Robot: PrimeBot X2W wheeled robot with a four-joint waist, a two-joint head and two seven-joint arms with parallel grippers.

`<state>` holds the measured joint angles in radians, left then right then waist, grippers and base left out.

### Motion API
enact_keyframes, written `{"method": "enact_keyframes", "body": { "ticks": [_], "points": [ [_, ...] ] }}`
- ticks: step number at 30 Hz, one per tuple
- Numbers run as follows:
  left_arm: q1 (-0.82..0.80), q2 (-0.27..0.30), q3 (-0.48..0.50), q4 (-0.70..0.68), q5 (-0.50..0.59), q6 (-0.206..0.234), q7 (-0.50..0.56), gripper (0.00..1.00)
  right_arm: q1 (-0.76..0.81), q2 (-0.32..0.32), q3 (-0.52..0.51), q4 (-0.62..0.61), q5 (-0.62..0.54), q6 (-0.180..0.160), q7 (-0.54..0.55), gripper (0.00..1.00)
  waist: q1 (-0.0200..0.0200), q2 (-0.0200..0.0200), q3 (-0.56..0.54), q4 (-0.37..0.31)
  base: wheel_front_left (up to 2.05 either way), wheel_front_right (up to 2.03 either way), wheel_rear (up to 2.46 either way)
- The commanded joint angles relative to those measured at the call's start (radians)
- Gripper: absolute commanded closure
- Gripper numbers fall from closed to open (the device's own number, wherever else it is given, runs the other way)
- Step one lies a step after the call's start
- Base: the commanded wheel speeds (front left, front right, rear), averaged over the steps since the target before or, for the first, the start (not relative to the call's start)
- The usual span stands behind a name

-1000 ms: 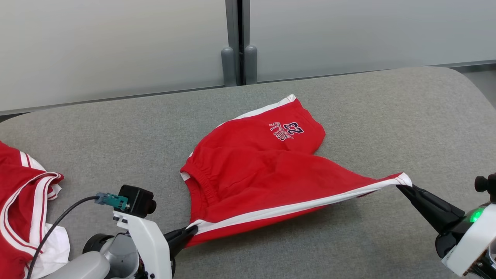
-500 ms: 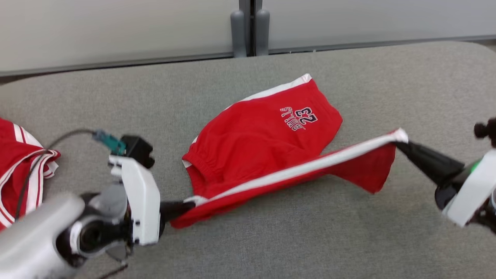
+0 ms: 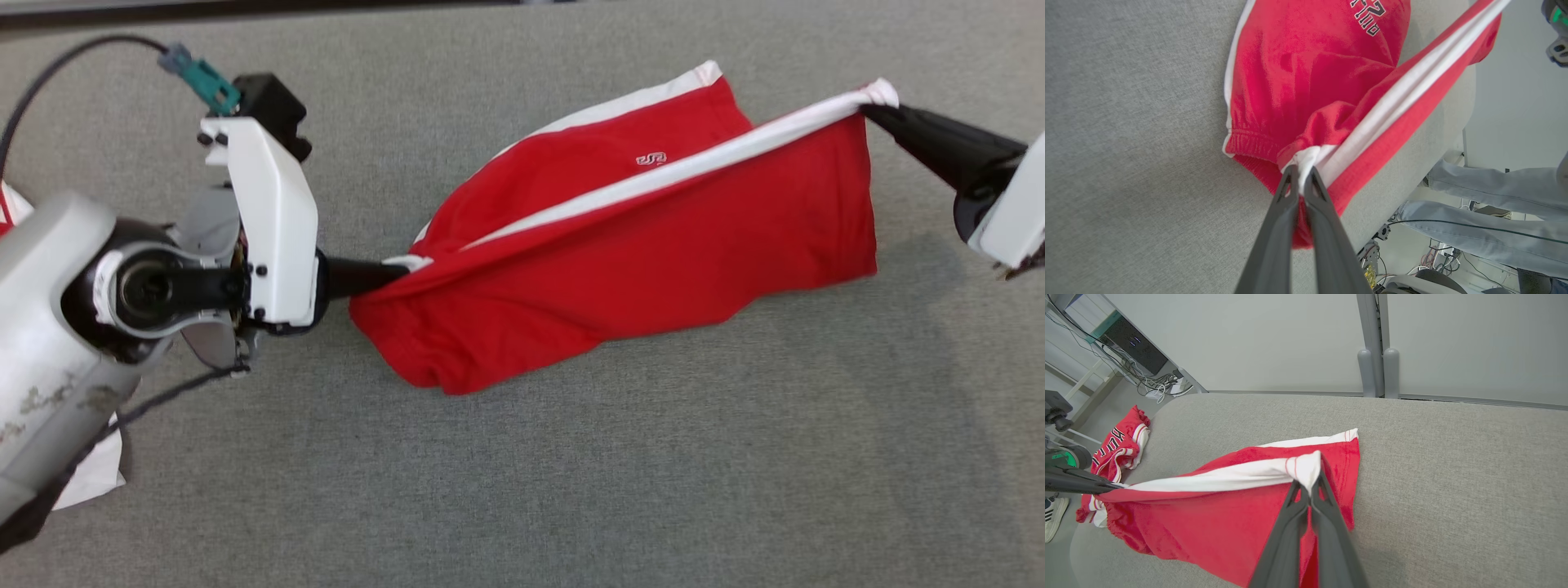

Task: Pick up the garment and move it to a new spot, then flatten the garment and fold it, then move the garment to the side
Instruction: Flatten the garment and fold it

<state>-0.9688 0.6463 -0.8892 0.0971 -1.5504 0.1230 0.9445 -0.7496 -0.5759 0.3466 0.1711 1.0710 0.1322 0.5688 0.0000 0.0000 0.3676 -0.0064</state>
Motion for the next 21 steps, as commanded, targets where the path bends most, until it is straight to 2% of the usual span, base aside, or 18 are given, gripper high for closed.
{"method": "enact_keyframes", "body": {
  "ticks": [1,9,17,18,19,20,21],
  "points": [
    [-0.030,0.000,0.003,0.023,0.007,-0.004,0.015,1.00,-0.036,0.000,0.002,0.024,-0.007,-0.002,0.009,1.00,0.0000,0.0000,0.037,0.015,0.00,0.00,0.00],
    [-0.201,-0.066,-0.003,0.120,0.050,0.011,0.076,1.00,-0.238,0.050,0.076,0.174,-0.038,-0.002,0.027,1.00,0.0000,0.0000,0.148,0.041,0.00,0.00,0.00],
    [-0.262,-0.112,-0.015,0.170,0.074,-0.001,0.088,1.00,-0.336,0.088,0.143,0.300,-0.056,-0.001,-0.008,1.00,0.0000,0.0000,0.186,0.053,0.00,0.00,0.00],
    [-0.266,-0.115,-0.017,0.178,0.080,-0.005,0.084,0.73,-0.343,0.092,0.151,0.322,-0.057,-0.001,-0.016,0.99,0.0000,0.0000,0.186,0.053,0.00,0.00,0.00],
    [-0.268,-0.119,-0.018,0.187,0.083,-0.010,0.082,0.47,-0.350,0.096,0.161,0.337,-0.061,-0.001,-0.026,0.62,0.0000,0.0000,0.186,0.053,0.00,0.00,0.00],
    [-0.268,-0.124,-0.019,0.194,0.084,-0.013,0.080,0.03,-0.355,0.101,0.171,0.353,-0.061,-0.001,-0.035,0.02,0.0000,0.0000,0.184,0.054,0.00,0.00,0.00],
    [-0.266,-0.130,-0.016,0.200,0.082,-0.019,0.072,0.00,-0.358,0.109,0.181,0.361,-0.052,-0.001,-0.048,0.00,0.0000,0.0000,0.181,0.054,0.00,0.00,0.00]
  ]
}}
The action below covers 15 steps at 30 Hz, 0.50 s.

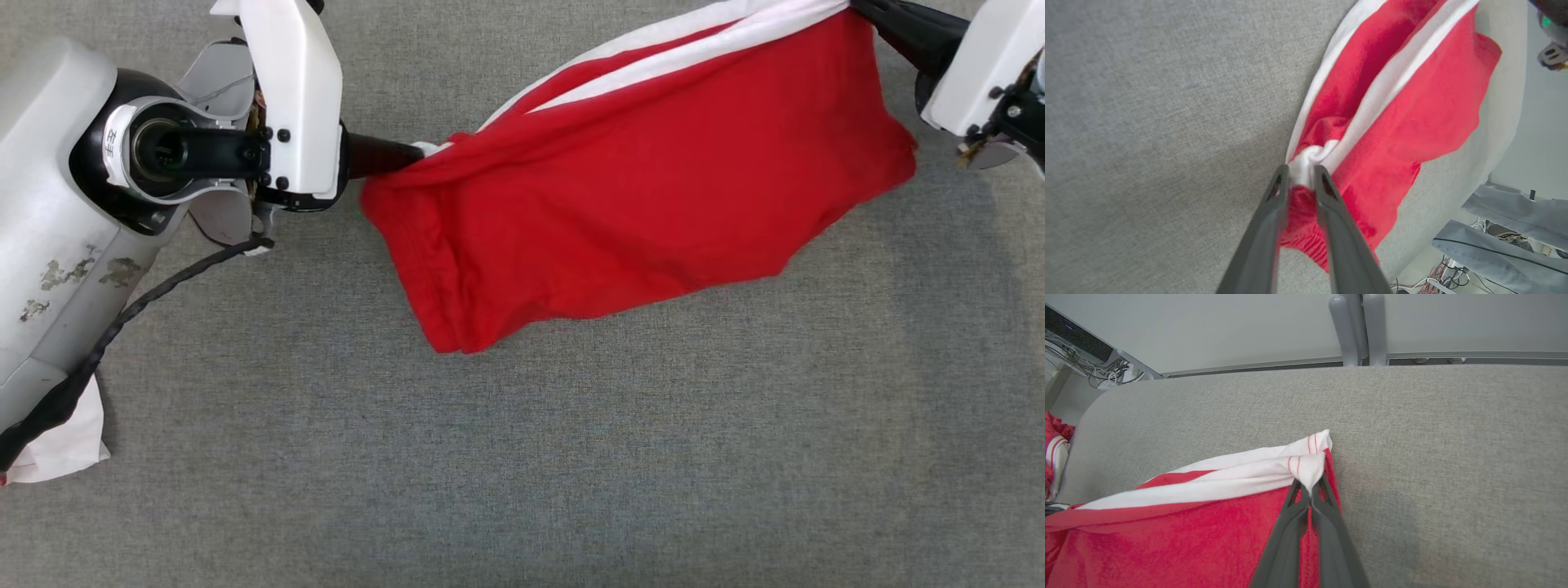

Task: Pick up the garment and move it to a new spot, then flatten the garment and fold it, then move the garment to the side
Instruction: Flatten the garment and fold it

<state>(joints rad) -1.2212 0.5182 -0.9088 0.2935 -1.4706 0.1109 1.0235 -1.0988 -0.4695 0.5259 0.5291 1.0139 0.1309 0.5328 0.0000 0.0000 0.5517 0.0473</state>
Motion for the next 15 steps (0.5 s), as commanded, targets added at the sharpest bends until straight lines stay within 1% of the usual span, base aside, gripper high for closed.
{"method": "enact_keyframes", "body": {
  "ticks": [1,4,9,12,15],
  "points": [
    [-0.009,-0.007,0.005,0.011,0.001,-0.010,-0.012,0.00,-0.010,0.007,0.012,0.010,0.012,0.000,-0.024,0.00,0.0000,0.0000,-0.007,0.001,0.00,0.00,0.00],
    [0.004,-0.007,0.010,0.033,0.009,-0.025,-0.034,0.00,0.000,0.005,0.046,0.012,0.023,0.000,-0.083,0.00,0.0000,0.0000,-0.030,0.002,0.00,0.00,0.00],
    [0.042,-0.001,0.018,0.063,0.041,-0.069,-0.125,0.00,0.047,-0.001,0.094,0.003,0.039,0.000,-0.255,0.00,0.0000,0.0000,-0.094,-0.002,0.00,0.00,0.00],
    [0.077,0.012,0.035,0.076,0.087,-0.098,-0.241,0.00,0.088,-0.007,0.111,0.004,0.055,0.000,-0.373,0.00,0.0000,0.0000,-0.141,-0.007,0.00,0.00,0.00],
    [0.131,0.023,0.062,0.077,0.129,-0.130,-0.394,0.00,0.140,-0.002,0.104,0.027,0.081,0.000,-0.494,0.00,0.0000,0.0000,-0.192,-0.011,0.00,0.00,0.00]
  ]
}}
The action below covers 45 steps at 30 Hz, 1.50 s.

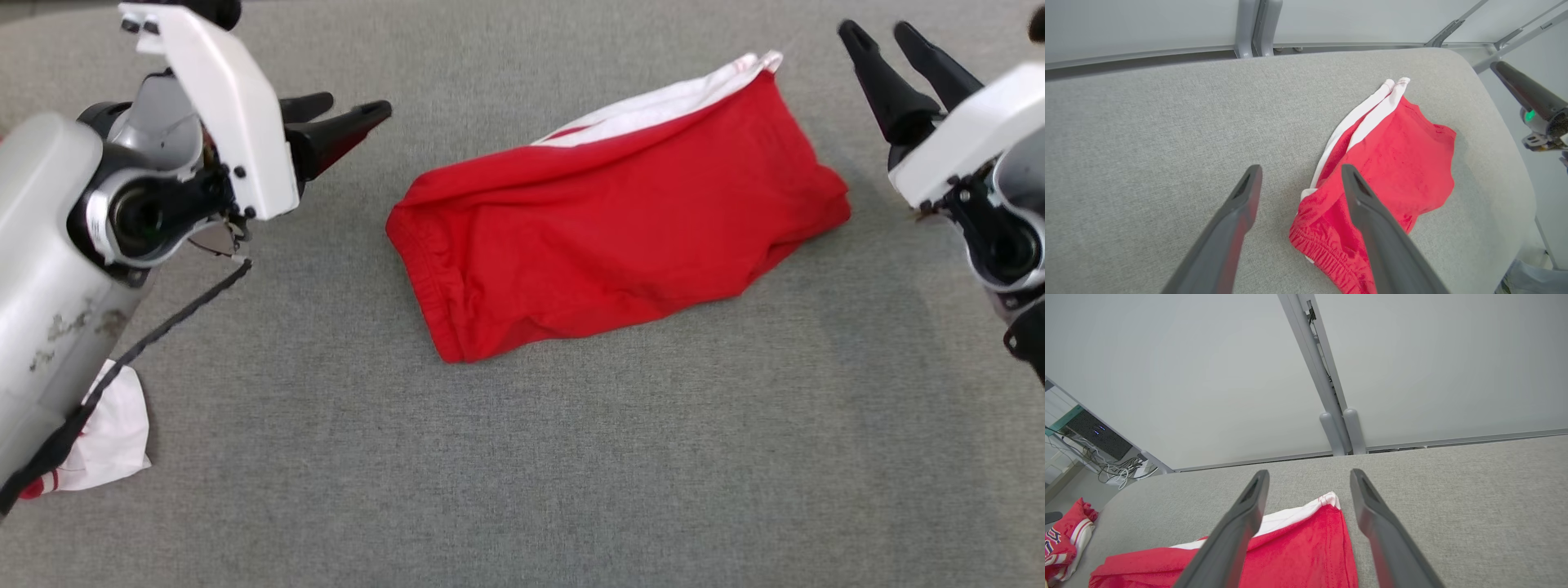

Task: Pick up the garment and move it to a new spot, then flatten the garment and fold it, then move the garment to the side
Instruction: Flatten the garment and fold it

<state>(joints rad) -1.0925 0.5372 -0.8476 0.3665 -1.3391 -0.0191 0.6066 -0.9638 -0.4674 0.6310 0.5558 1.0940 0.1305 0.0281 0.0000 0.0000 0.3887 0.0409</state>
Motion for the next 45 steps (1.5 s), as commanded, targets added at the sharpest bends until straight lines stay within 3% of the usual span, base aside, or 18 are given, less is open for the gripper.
{"method": "enact_keyframes", "body": {
  "ticks": [1,6,12,16,19,23,28,36,43,44,45],
  "points": [
    [0.020,0.011,0.006,-0.003,0.023,-0.009,-0.031,0.00,0.021,0.001,-0.001,0.006,0.009,0.001,-0.021,0.00,0.0000,0.0000,-0.043,-0.006,0.00,0.00,0.00],
    [0.158,0.047,0.037,-0.060,0.108,0.022,-0.292,0.00,0.107,0.012,0.014,0.052,0.032,0.001,-0.137,0.00,0.0000,0.0000,-0.120,-0.007,0.00,0.00,0.00],
    [0.368,0.077,0.059,-0.198,0.217,0.121,-0.593,0.00,0.169,0.026,0.043,0.149,0.046,0.001,-0.169,0.00,0.0000,0.0000,-0.170,0.015,0.00,0.00,0.00],
    [0.495,0.063,0.080,-0.300,0.252,0.185,-0.757,0.00,0.162,0.033,0.057,0.213,0.065,0.001,-0.139,0.00,0.0000,0.0000,-0.164,0.048,0.00,0.00,0.00],
    [0.582,0.050,0.076,-0.354,0.306,0.247,-0.838,0.00,0.140,0.030,0.068,0.246,0.079,0.001,-0.114,0.00,0.0000,0.0000,-0.145,0.077,0.00,0.00,0.00],
    [0.688,-0.002,0.120,-0.383,0.369,0.285,-0.871,0.00,0.110,0.024,0.081,0.308,0.098,0.001,-0.080,0.00,0.0000,0.0000,-0.124,0.122,0.00,0.00,0.00],
    [0.788,-0.080,0.198,-0.400,0.464,0.282,-0.871,0.00,0.084,0.016,0.083,0.384,0.125,0.001,-0.037,0.00,0.0000,0.0000,-0.115,0.168,0.00,0.00,0.00],
    [0.867,-0.184,0.274,-0.372,0.582,0.210,-0.871,0.00,0.052,0.041,0.057,0.560,0.218,0.001,0.165,0.00,0.0000,0.0000,-0.102,0.234,0.00,0.00,0.00],
    [0.884,-0.232,0.316,-0.340,0.630,0.166,-0.871,0.00,0.045,0.085,0.039,0.545,0.278,0.001,0.245,0.00,0.0000,0.0000,-0.099,0.250,0.00,0.00,0.00],
    [0.886,-0.237,0.321,-0.335,0.635,0.161,-0.871,0.00,0.046,0.089,0.038,0.538,0.282,0.001,0.243,0.22,0.0000,0.0000,-0.100,0.251,0.00,0.00,0.00],
    [0.888,-0.243,0.324,-0.330,0.640,0.157,-0.871,0.00,0.045,0.086,0.036,0.531,0.281,0.001,0.231,0.65,0.0000,0.0000,-0.102,0.251,0.00,0.00,0.00]
  ]
}}
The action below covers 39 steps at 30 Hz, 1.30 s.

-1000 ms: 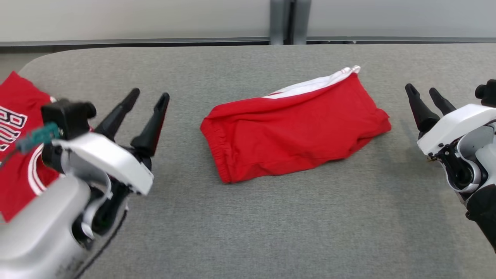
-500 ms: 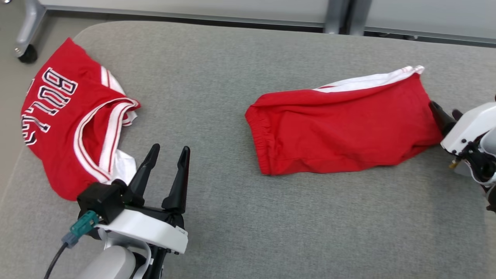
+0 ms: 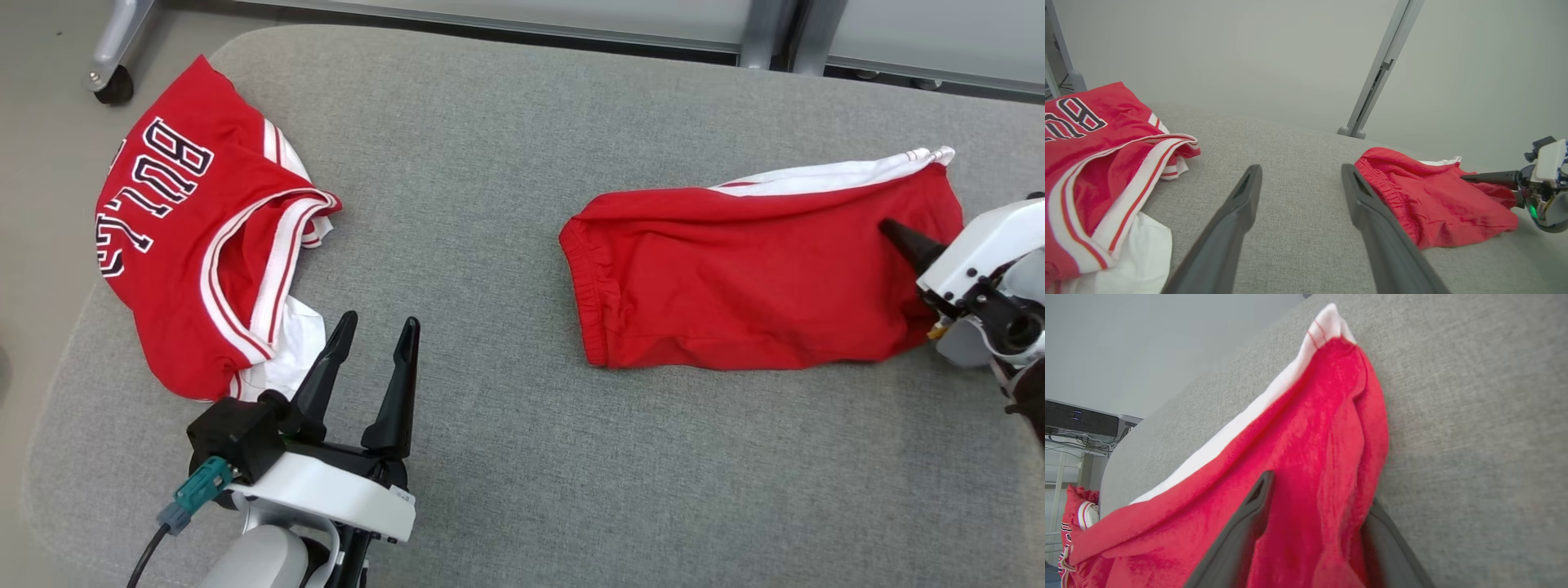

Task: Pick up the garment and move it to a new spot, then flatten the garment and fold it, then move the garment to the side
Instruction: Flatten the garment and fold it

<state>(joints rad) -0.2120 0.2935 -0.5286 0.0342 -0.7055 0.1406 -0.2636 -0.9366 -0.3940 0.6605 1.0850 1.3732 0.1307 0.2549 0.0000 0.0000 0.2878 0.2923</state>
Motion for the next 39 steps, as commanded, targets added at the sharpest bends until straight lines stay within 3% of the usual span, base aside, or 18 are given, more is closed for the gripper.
{"method": "enact_keyframes", "body": {
  "ticks": [1,8,15,22,30,39],
  "points": [
    [0.010,-0.003,0.009,0.007,0.011,-0.008,-0.001,0.00,0.016,0.009,0.004,-0.005,0.002,0.000,-0.016,1.00,0.0000,0.0000,-0.004,0.000,0.00,0.00,0.00],
    [0.032,-0.017,0.016,0.036,0.033,-0.025,-0.001,0.00,0.071,-0.003,-0.017,-0.033,0.024,0.000,-0.108,1.00,0.0000,0.0000,-0.057,-0.024,0.00,0.00,0.00],
    [0.066,-0.011,0.008,0.045,0.051,-0.026,-0.001,0.00,0.188,-0.028,-0.021,-0.119,0.047,0.000,-0.189,1.00,0.0000,0.0000,-0.127,-0.098,0.00,0.00,0.00],
    [0.118,-0.012,0.039,0.019,0.074,-0.023,-0.001,0.00,0.307,-0.088,-0.015,-0.188,0.054,0.000,-0.255,1.00,0.0000,0.0000,-0.178,-0.175,0.00,0.00,0.00],
    [0.146,-0.033,0.057,0.032,0.096,-0.040,-0.001,0.00,0.311,-0.142,0.009,-0.223,0.007,0.000,-0.330,1.00,0.0000,0.0000,-0.200,-0.192,0.00,0.00,0.00],
    [0.164,-0.053,0.068,0.055,0.118,-0.059,-0.001,0.00,0.230,-0.076,0.111,-0.285,-0.084,0.000,-0.336,1.00,0.0000,0.0000,-0.231,-0.155,0.00,0.00,0.00]
  ]
}}
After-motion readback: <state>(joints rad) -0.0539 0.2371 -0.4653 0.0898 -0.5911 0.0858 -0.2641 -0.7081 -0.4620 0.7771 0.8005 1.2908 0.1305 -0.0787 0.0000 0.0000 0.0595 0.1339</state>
